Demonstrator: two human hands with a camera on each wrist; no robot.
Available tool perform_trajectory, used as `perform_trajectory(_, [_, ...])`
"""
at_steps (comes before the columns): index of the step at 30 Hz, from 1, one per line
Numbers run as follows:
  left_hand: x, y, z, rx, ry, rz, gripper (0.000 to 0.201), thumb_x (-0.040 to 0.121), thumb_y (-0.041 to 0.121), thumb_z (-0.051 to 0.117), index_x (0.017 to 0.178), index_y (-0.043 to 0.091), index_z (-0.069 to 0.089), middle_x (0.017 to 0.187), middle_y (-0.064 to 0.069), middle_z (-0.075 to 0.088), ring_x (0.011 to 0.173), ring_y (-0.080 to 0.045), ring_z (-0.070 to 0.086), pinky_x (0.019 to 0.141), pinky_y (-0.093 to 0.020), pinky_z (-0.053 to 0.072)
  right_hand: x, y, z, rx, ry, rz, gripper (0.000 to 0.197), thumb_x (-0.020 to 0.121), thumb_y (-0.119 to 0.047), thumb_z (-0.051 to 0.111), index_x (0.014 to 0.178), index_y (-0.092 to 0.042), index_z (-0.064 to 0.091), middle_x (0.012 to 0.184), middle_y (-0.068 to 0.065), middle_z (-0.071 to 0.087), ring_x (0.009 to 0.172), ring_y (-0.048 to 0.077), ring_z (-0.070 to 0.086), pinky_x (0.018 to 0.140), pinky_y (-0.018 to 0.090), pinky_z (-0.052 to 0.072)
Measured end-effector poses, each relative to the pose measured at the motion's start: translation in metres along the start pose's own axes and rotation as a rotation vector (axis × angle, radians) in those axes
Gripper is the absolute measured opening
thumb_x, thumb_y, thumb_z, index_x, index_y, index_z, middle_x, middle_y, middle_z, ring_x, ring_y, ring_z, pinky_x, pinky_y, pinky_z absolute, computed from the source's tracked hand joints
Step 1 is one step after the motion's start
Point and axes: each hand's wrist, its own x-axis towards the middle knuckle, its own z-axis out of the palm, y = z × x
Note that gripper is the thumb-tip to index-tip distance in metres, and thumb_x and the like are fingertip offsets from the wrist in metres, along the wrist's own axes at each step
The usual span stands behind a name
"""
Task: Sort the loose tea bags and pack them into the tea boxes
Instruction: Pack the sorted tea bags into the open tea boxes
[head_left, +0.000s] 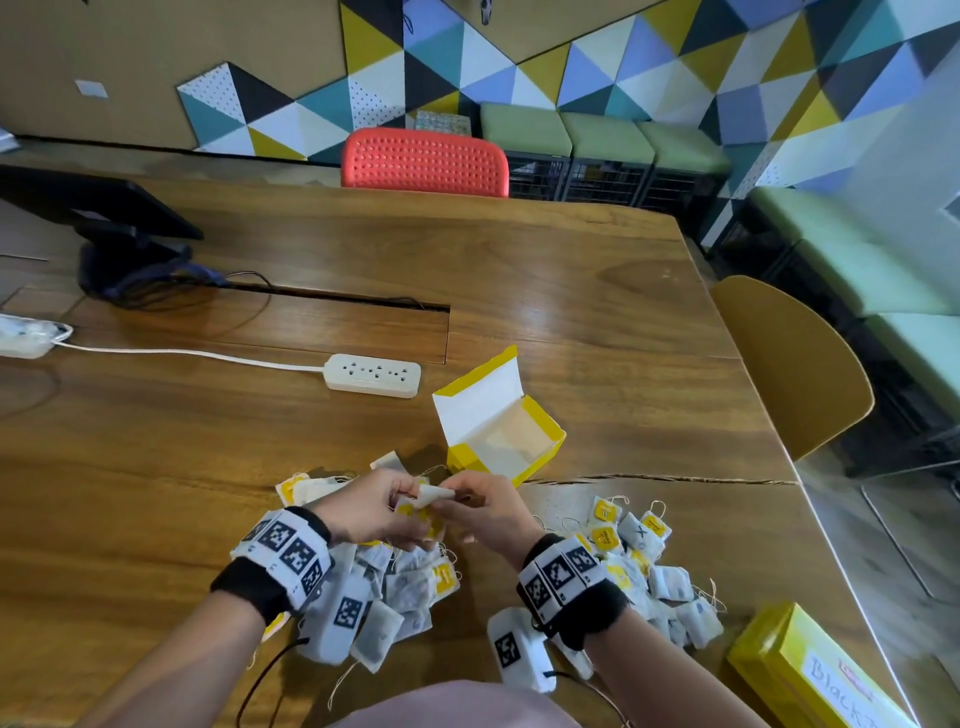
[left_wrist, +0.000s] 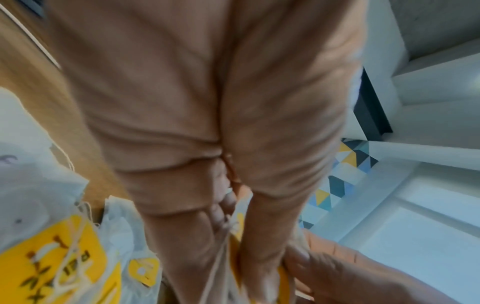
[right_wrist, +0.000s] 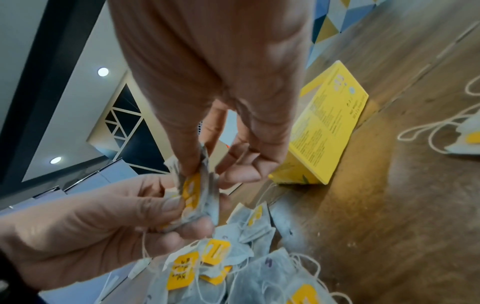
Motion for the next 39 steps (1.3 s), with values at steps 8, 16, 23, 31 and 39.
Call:
perform_trajectory(8, [0.003, -0.006, -0.008, -0.095, 0.148, -0.019, 0.027, 0.097, 0.005, 0.05, 0.12, 0.011, 0.062, 0.11, -0.015, 0.068, 0.09, -0.017, 0.069, 0.071, -0.024, 0.056, -0.003, -0.006, -0.015, 0.093, 0.097, 0.09, 0.023, 0.083, -0.009, 0.065, 0.097, -0.024, 0.056, 0.096, 0.019, 0.063, 0.085, 0.038, 0.063, 0.085, 0.06, 0.051])
perform_trajectory(16, [0.005, -0.005, -0.011, 0.123, 0.282, 0.008, 0.028, 0.086, 0.005, 0.067, 0.108, 0.023, 0.068, 0.107, -0.001, 0.068, 0.098, -0.012, 0.063, 0.081, -0.022, 0.051, -0.006, -0.016, -0.03, 0.306, 0.066, 0.228, 0.02, 0.093, -0.001, 0.047, 0.088, -0.014, 0.062, 0.089, 0.01, 0.059, 0.075, 0.018, 0.058, 0.064, 0.028, 0.049])
perform_trajectory(23, [0.008, -0.005, -0.008, -0.131, 0.334, -0.009, 0.024, 0.085, 0.006, 0.069, 0.108, 0.016, 0.069, 0.109, -0.009, 0.065, 0.093, -0.016, 0.064, 0.074, -0.023, 0.055, -0.007, -0.006, -0.032, 0.276, 0.144, 0.215, 0.006, 0.085, -0.008, 0.069, 0.086, -0.012, 0.065, 0.075, 0.006, 0.064, 0.061, 0.013, 0.056, 0.054, 0.023, 0.039])
perform_trajectory(31, [0.008, -0.002, -0.005, -0.295, 0.381, -0.05, 0.019, 0.083, 0.008, 0.071, 0.102, 0.009, 0.069, 0.09, -0.006, 0.072, 0.062, -0.01, 0.056, 0.051, -0.017, 0.046, -0.007, -0.026, -0.025, 0.389, 0.077, 0.165, 0.015, 0.085, -0.003, 0.069, 0.099, -0.006, 0.064, 0.09, 0.012, 0.065, 0.071, 0.017, 0.061, 0.062, 0.026, 0.052])
perform_trajectory(39, [-0.001, 0.01, 0.001, -0.093, 0.235, 0.054, 0.018, 0.093, 0.02, 0.06, 0.107, 0.024, 0.072, 0.094, -0.001, 0.07, 0.075, -0.01, 0.061, 0.063, -0.023, 0.05, -0.005, -0.048, -0.02, -0.142, -0.114, -0.023, 0.022, 0.08, -0.005, 0.074, 0.099, -0.013, 0.068, 0.097, 0.008, 0.071, 0.085, 0.017, 0.068, 0.077, 0.031, 0.058])
